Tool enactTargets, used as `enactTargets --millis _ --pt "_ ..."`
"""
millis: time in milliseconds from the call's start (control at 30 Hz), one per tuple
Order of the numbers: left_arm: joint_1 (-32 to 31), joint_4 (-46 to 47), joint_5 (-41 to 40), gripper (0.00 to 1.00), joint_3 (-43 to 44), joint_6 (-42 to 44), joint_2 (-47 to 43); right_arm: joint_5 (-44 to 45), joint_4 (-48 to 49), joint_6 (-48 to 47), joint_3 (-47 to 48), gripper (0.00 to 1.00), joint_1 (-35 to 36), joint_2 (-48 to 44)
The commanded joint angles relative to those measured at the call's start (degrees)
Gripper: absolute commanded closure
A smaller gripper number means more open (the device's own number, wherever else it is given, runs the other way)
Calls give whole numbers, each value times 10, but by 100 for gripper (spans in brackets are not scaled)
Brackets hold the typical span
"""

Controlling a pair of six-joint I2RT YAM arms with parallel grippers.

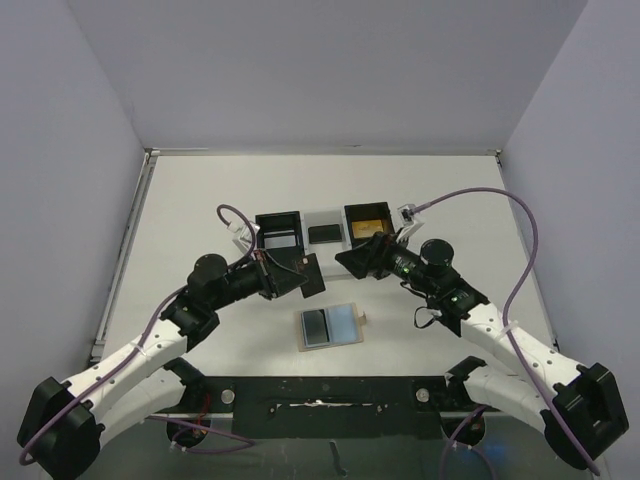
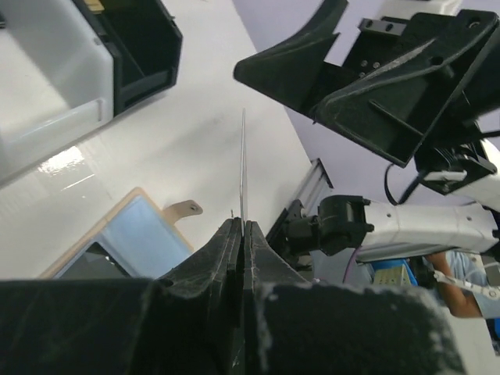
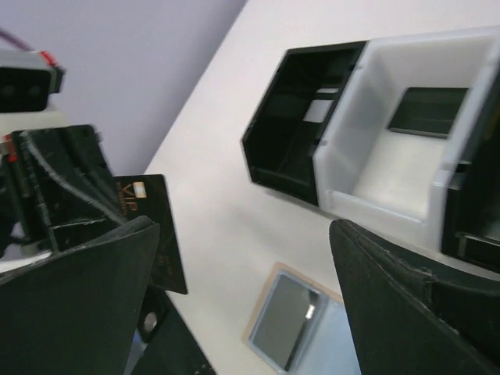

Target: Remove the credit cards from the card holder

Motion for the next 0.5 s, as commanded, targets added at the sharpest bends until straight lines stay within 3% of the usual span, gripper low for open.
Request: enactTargets --millis 0,467 --pt "3 140 97 100 -4 -22 24 -199 133 33 7 9 -8 32" --pt "3 180 150 100 -1 -29 32 -343 263 119 5 53 -8 108"
